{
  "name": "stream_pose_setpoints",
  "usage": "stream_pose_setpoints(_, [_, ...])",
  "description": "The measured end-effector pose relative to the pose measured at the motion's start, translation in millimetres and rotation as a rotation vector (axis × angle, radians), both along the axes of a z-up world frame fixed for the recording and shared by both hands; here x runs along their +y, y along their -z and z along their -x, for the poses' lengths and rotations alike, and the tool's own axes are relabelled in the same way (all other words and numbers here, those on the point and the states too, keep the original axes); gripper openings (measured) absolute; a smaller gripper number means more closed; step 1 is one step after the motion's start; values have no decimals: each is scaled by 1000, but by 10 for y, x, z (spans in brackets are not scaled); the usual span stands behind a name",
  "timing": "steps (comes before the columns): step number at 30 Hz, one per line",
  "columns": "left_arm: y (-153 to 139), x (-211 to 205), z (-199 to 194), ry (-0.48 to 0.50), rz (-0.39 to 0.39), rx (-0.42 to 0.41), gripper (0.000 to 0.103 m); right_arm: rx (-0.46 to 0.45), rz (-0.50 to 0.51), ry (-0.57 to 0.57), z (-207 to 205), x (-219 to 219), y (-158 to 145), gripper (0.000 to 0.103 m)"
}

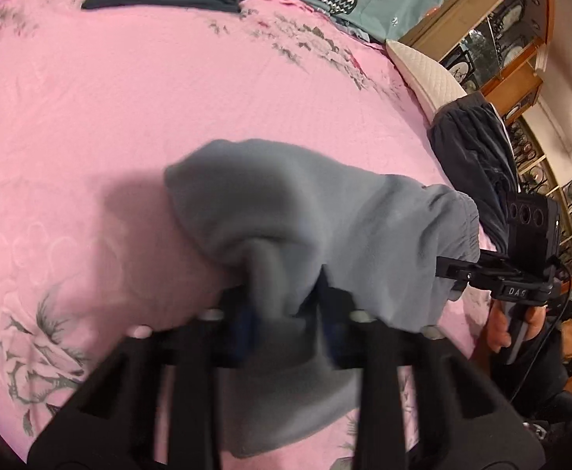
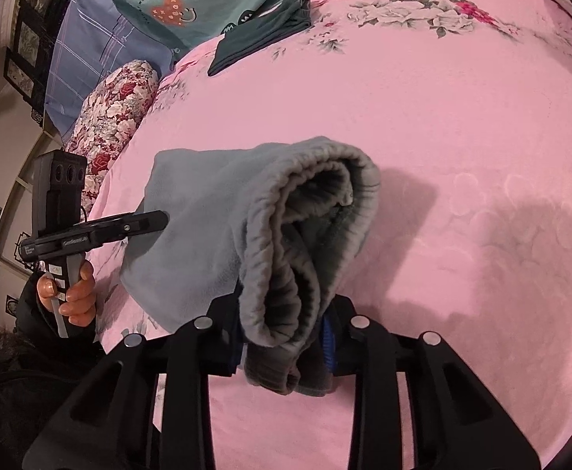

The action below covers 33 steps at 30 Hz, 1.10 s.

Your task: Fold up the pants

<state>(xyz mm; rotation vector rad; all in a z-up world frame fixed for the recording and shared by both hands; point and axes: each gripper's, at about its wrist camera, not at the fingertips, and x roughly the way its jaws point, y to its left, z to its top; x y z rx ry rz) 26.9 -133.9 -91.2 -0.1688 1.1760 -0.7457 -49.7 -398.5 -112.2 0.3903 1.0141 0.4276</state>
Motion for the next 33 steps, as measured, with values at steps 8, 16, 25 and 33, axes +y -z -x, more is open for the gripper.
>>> stream_pose_setpoints(8, [-136, 84, 83, -14, 41, -19, 19, -26, 6, 3, 49, 19, -93, 29])
stream_pose_setpoints(16, [-202, 179, 151, -39, 32, -33, 19, -61, 2, -8, 84, 128, -249, 29])
stream_pose_setpoints(25, [-337, 371, 243, -69, 37, -75, 19, -92, 17, -24, 86, 275, -428, 28])
stream_pose_setpoints(33, [-25, 440, 128, -104, -97, -59, 44, 28, 72, 58, -10, 90, -81, 30])
